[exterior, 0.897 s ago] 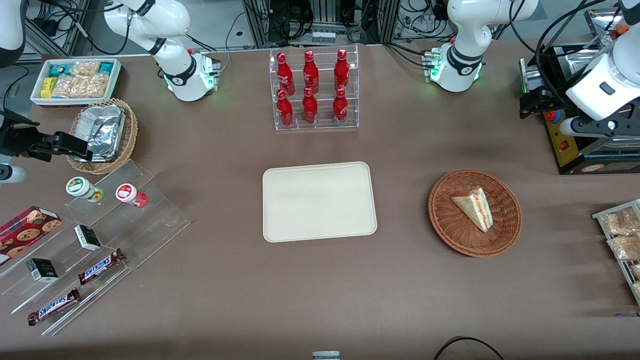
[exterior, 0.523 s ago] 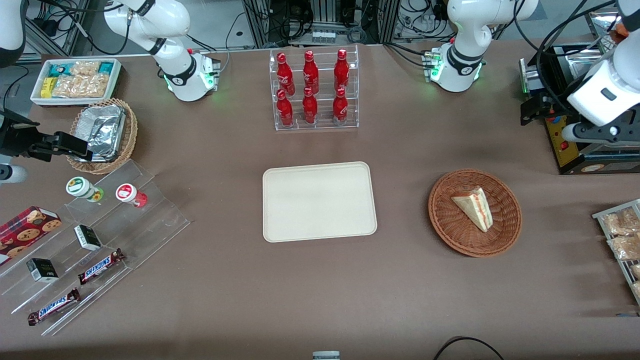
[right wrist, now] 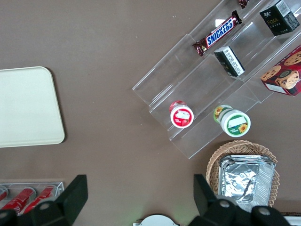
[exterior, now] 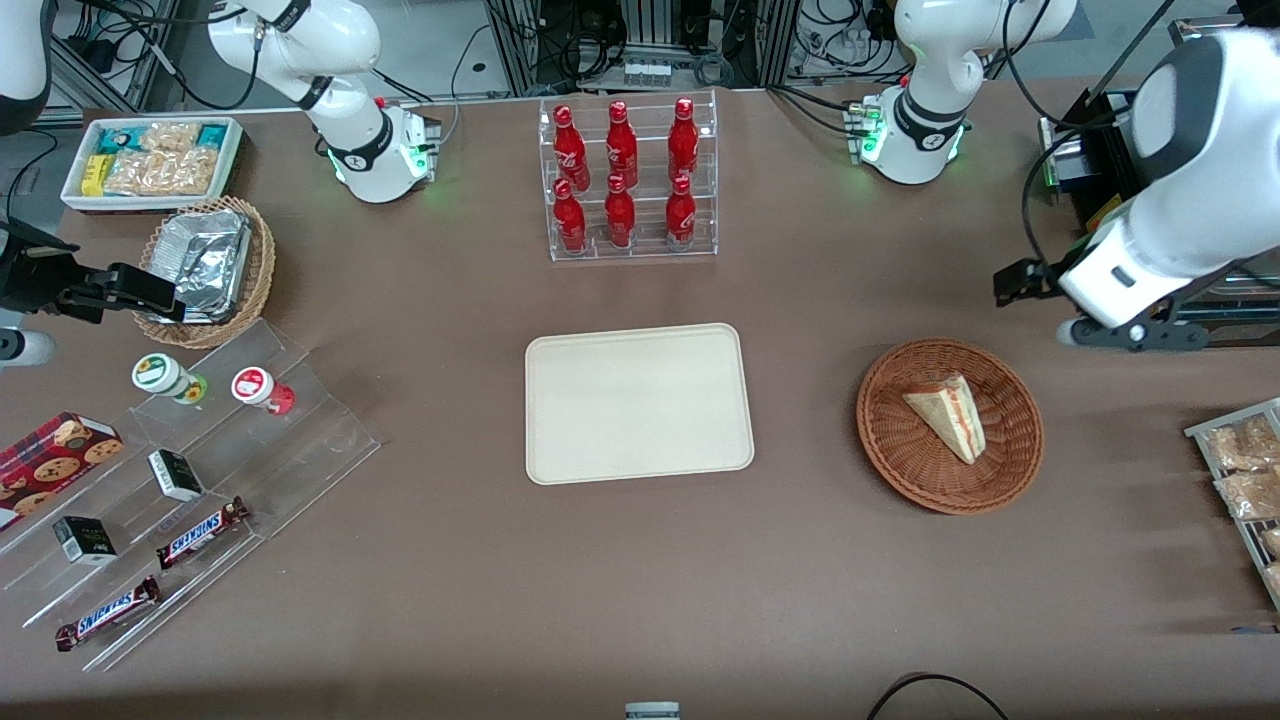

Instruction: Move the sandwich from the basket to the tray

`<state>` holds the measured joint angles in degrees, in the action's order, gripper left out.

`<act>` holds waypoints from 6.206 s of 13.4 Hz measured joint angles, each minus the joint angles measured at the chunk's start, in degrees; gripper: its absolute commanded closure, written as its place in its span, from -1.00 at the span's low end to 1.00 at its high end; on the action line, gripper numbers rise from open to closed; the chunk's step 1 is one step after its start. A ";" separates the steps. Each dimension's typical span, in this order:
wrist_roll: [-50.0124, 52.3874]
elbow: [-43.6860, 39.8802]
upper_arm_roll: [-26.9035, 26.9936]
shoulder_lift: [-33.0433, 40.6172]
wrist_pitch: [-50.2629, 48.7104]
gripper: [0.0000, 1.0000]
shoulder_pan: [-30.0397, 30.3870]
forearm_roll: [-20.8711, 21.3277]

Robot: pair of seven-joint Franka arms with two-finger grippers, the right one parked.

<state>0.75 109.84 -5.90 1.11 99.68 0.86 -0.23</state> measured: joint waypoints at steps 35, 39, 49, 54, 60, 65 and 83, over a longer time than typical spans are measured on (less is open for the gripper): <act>37.62 11.65 -0.57 -18.88 33.12 1.00 -0.68 3.62; 36.73 8.62 -1.09 -17.45 26.98 1.00 -2.56 3.94; 35.81 -4.21 -1.92 -19.37 16.20 1.00 -21.28 -0.16; 41.86 -14.82 -2.04 -28.70 16.21 1.00 -31.59 -2.07; 46.95 -27.70 -2.02 -41.10 16.23 1.00 -38.62 -2.08; 47.06 -33.04 -2.01 -46.34 16.24 1.00 -39.16 -2.08; 44.17 -36.89 0.29 -36.97 6.01 -1.00 -35.30 -0.99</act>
<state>44.93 72.94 -5.62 -35.86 105.69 -34.45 -1.22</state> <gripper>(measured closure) 0.000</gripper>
